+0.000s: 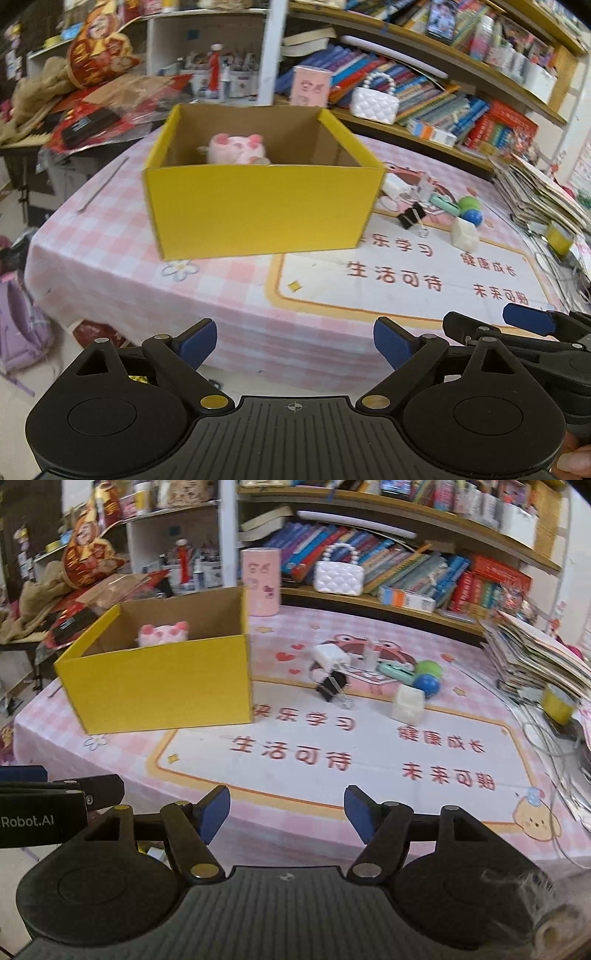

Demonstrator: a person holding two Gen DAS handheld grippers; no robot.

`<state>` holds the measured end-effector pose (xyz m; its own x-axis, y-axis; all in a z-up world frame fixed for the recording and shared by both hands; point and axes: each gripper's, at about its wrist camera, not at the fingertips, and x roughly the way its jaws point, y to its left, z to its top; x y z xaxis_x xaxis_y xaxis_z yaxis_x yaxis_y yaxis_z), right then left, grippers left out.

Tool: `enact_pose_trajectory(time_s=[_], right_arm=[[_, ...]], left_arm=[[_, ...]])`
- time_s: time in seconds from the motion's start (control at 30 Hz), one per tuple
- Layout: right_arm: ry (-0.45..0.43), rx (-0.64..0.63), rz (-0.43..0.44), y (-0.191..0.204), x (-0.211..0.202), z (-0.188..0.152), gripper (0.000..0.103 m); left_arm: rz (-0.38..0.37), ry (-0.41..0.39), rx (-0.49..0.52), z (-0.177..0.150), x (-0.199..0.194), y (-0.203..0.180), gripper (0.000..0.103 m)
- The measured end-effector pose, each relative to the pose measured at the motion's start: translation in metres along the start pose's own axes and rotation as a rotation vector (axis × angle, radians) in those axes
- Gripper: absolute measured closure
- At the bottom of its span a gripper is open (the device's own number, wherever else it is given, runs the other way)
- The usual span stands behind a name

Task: Organize objects
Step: 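Withdraw both tools from the box toward the loose items on the mat, then lower the right tool onto the white foam cube and close it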

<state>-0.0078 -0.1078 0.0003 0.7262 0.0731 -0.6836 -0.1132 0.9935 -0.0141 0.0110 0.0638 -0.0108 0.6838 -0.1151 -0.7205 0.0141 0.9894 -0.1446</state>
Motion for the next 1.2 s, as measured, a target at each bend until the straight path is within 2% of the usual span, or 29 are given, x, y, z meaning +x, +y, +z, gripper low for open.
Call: enact_pose_trajectory(time_s=[0.37,0.53,0.83,1.2], right_arm=[[0.023,0.119,-0.110,-0.061,0.008,0.000,0.035],[0.044,0.140,-0.133,-0.085,0.018,0.004,0.034],[0.048,0.143,-0.131,-0.118,0.040,0.024,0.034],[0.052,0.092,-0.088,-0.158,0.078,0.058,0.034]], left_arm=[[-0.092,0.046,0.113,0.018,0.032,-0.057,0.007],[-0.109,0.059,0.131,0.027,0.046,-0.077,0.007],[-0.105,0.064,0.132,0.047,0.074,-0.107,0.007],[-0.083,0.054,0.087,0.075,0.108,-0.138,0.008]])
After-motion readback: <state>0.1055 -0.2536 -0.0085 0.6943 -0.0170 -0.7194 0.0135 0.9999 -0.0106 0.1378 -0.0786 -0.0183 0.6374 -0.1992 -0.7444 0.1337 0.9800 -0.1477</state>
